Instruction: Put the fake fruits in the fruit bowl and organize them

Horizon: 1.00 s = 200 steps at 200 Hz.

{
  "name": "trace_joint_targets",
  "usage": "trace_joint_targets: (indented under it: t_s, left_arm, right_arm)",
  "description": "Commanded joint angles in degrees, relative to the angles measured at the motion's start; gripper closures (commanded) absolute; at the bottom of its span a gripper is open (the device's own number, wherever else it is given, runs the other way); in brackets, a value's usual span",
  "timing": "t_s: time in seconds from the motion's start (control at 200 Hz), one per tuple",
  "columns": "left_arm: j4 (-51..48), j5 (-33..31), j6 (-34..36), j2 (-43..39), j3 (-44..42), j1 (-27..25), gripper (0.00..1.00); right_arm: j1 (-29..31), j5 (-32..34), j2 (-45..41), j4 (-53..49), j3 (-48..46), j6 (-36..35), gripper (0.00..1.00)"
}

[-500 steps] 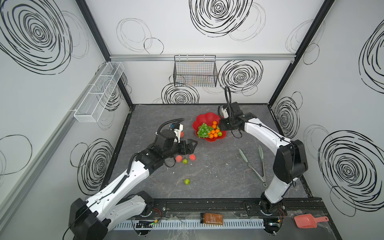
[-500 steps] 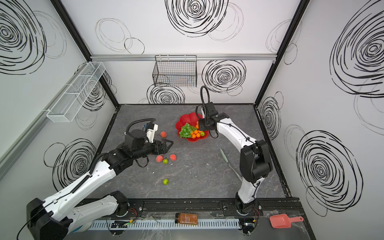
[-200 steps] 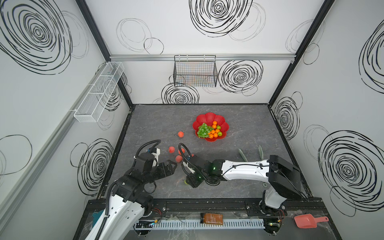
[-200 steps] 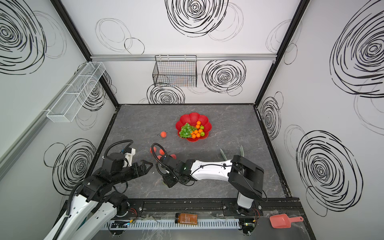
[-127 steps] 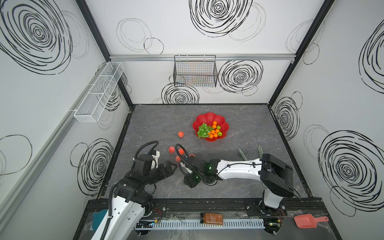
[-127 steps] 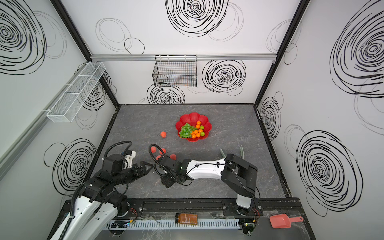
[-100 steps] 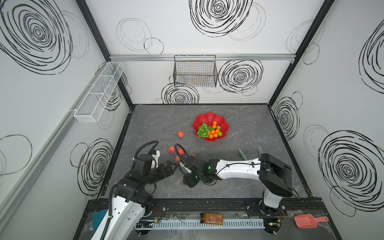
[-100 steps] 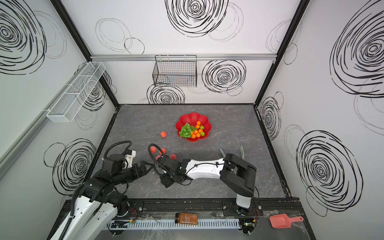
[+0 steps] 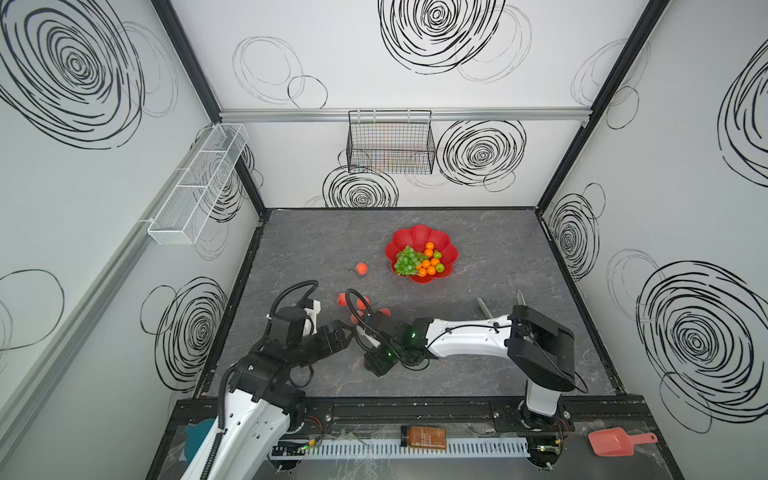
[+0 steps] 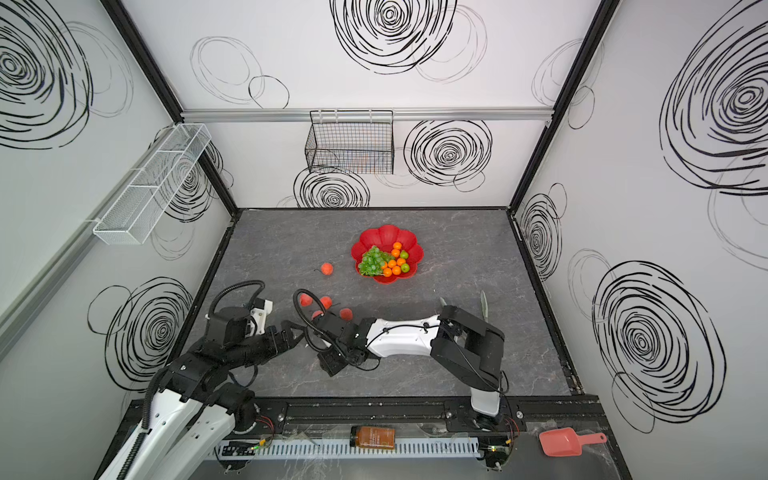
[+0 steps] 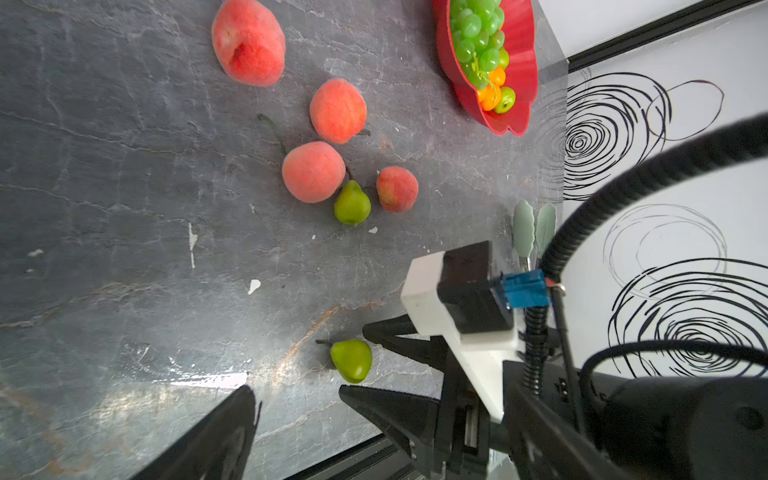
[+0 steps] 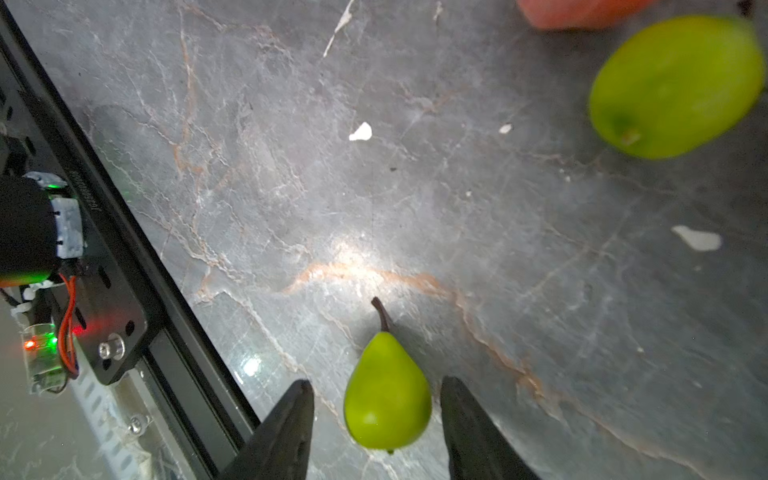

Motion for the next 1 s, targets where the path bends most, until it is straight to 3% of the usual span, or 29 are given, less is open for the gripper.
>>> trace_joint_targets:
  t_s: [0.0, 0.996]
  left_arm:
    - [1.6, 0.1, 0.6, 0.3, -0.2, -0.4, 0.04]
    - [0.0, -4.7, 2.3, 2.3, 0.5, -1.0, 0.04]
  right_arm:
    - [-0.2, -0.3, 0.7, -0.5, 1.1, -0.5, 0.47]
    - [-0.3, 0.9, 1.8, -0.9, -0.3, -0.1, 0.57]
